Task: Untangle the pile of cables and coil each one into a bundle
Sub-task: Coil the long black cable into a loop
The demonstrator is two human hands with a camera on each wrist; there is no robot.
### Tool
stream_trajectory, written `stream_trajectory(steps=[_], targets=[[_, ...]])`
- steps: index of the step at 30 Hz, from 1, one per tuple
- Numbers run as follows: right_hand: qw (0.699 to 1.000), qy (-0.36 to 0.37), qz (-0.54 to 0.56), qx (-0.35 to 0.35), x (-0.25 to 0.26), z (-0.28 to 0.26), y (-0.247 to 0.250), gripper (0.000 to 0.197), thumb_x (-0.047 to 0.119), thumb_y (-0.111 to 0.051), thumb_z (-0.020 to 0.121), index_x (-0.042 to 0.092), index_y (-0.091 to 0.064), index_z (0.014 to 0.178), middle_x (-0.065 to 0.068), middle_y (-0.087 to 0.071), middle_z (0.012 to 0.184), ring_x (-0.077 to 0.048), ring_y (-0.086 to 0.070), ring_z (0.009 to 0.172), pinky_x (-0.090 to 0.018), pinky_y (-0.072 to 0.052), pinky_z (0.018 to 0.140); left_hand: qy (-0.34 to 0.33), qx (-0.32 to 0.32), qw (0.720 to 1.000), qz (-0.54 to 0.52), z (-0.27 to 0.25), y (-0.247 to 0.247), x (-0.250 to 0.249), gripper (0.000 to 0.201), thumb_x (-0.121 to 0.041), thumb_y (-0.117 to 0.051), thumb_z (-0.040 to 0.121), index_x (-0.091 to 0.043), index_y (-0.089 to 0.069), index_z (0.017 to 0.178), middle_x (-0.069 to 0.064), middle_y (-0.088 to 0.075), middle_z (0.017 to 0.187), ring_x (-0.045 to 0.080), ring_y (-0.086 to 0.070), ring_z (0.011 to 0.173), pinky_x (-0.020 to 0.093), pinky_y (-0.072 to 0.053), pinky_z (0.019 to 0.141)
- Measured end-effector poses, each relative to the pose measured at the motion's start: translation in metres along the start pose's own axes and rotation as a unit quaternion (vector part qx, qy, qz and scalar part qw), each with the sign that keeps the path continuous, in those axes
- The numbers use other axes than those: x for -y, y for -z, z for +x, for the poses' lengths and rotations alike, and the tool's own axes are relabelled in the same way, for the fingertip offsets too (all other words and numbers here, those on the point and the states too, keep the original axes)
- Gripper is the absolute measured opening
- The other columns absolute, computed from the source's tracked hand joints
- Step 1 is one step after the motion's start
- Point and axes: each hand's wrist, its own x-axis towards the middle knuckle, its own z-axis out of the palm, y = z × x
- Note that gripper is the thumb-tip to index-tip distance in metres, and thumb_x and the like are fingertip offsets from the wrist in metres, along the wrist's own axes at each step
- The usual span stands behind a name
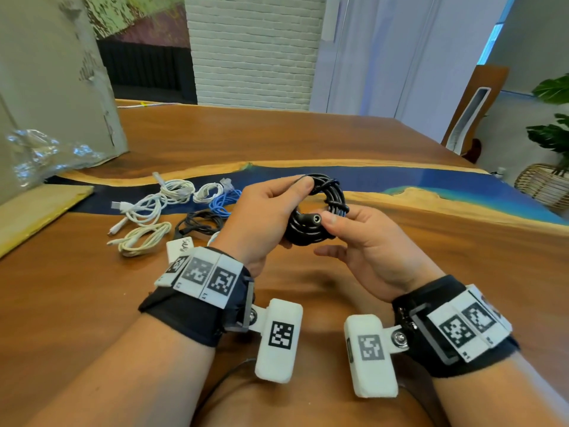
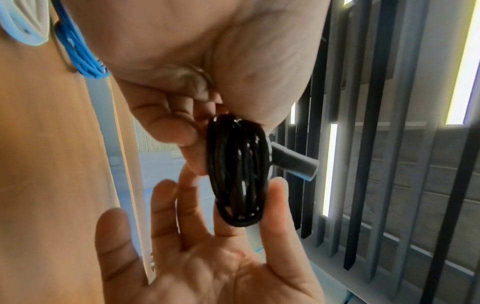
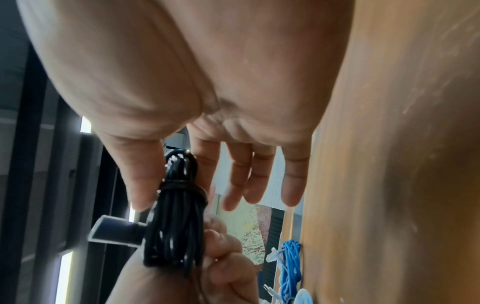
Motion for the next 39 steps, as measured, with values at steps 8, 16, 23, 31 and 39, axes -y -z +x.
stream_trajectory(steps=[8, 16, 23, 31, 39], targets=[[1.000, -0.021, 0.003, -0.013, -0.005, 0.002, 0.002, 0.027, 0.023, -0.073, 0.086, 0.010, -0.075, 0.110, -0.018, -0.076, 0.102, -0.026, -0.069, 0.092, -0.036, -0.053, 0.085, 0.043, 0.015, 0.998, 0.046, 0.001, 0.006, -0.005, 0.025, -0.040, -0.064, 0.099, -0.025, -0.080, 0.086, 0.004, -0.063, 0.071, 0.020, -0.059, 0.059, 0.029, -0.045, 0.049], [0.996, -0.074, 0.021, -0.055, -0.008, 0.005, -0.001, 0.021, 0.013, -0.068, 0.094, 0.005, -0.069, 0.114, -0.020, -0.074, 0.095, -0.024, -0.068, 0.074, -0.027, -0.059, 0.059, 0.075, 0.014, 0.991, 0.109, 0.003, 0.016, -0.002, 0.019, -0.036, -0.065, 0.097, -0.025, -0.074, 0.109, 0.003, -0.074, 0.091, 0.020, -0.073, 0.070, 0.031, -0.055, 0.057], [0.986, -0.125, -0.055, -0.093, -0.003, 0.022, -0.010, 0.021, 0.012, -0.071, 0.095, 0.000, -0.067, 0.111, -0.028, -0.075, 0.103, -0.029, -0.071, 0.077, -0.027, -0.062, 0.060, 0.058, -0.065, 0.984, 0.154, 0.011, 0.040, -0.013, 0.014, -0.040, -0.067, 0.095, -0.033, -0.077, 0.101, 0.001, -0.074, 0.111, 0.018, -0.070, 0.097, 0.045, -0.061, 0.076], [0.951, -0.180, -0.241, -0.072, -0.002, 0.070, -0.039, 0.022, 0.018, -0.075, 0.093, 0.010, -0.064, 0.110, -0.019, -0.077, 0.092, -0.027, -0.078, 0.078, -0.039, -0.065, 0.075, 0.032, -0.167, 0.980, 0.099, 0.018, 0.065, -0.019, 0.023, -0.028, -0.066, 0.095, -0.008, -0.076, 0.096, 0.000, -0.073, 0.078, 0.016, -0.065, 0.070, 0.026, -0.050, 0.057], [0.927, -0.227, -0.291, -0.073, 0.001, 0.087, -0.048, 0.019, 0.018, -0.073, 0.095, 0.004, -0.070, 0.108, -0.016, -0.072, 0.095, -0.023, -0.072, 0.075, -0.035, -0.065, 0.066, 0.042, -0.143, 0.983, 0.110, 0.019, 0.063, -0.016, 0.025, -0.028, -0.064, 0.097, -0.006, -0.075, 0.094, 0.000, -0.070, 0.074, 0.016, -0.059, 0.064, 0.027, -0.043, 0.057]])
